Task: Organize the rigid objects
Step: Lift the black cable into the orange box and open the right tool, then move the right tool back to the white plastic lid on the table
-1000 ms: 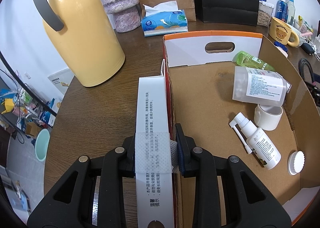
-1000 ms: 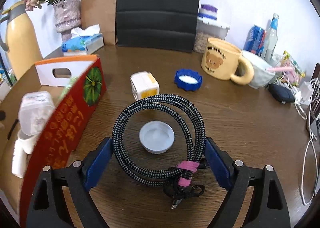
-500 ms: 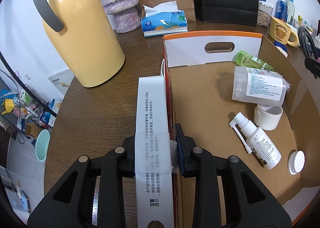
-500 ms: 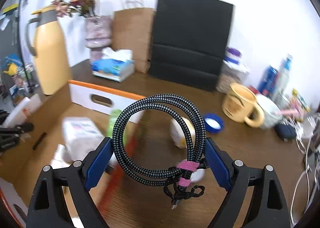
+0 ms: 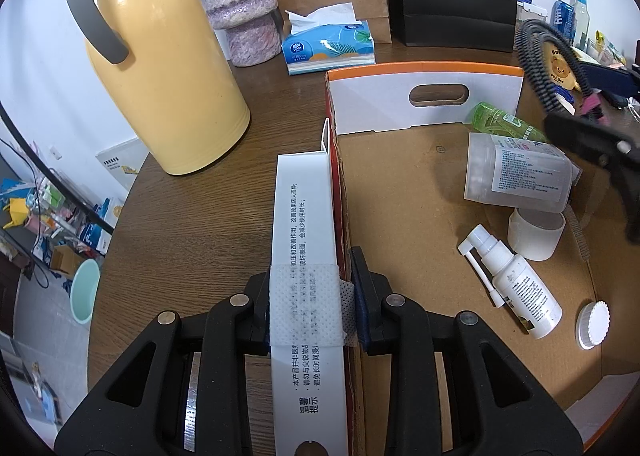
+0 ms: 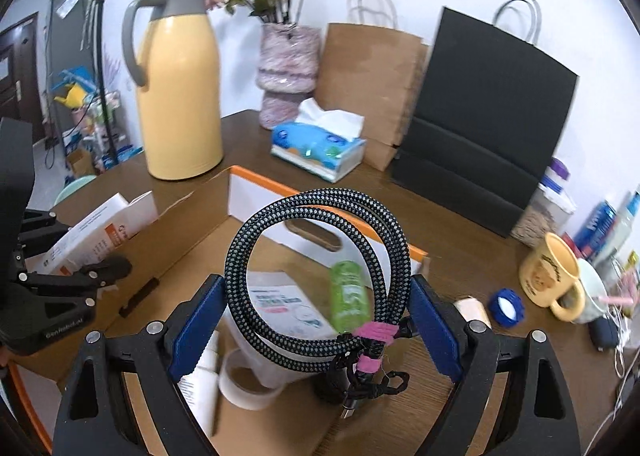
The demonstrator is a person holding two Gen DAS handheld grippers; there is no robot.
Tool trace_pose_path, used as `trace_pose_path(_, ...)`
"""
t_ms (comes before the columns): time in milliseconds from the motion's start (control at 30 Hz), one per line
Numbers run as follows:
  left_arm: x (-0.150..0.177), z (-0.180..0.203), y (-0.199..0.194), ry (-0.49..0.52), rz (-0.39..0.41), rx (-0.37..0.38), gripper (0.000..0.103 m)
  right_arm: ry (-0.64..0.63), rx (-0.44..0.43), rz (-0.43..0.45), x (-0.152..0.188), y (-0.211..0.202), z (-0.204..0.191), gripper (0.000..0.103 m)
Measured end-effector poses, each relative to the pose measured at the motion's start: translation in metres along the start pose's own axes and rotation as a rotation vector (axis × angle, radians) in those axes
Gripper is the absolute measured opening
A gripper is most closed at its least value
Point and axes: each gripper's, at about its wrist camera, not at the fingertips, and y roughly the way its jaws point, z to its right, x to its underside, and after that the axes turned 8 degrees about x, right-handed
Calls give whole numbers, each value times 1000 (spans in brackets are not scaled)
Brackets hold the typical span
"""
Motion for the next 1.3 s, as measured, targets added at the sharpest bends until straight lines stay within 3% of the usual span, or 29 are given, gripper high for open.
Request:
trace_pose_path(633,0,0,0,0,1,3,24,11,-21,-84,0,21,-5,95)
trace_pose_path(733,0,0,0,0,1,2,24,21,-13,-71,0,18,-3,103)
trace_pose_path(1300,0,0,0,0,2,3,24,38,-4,-52,2,13,1,103)
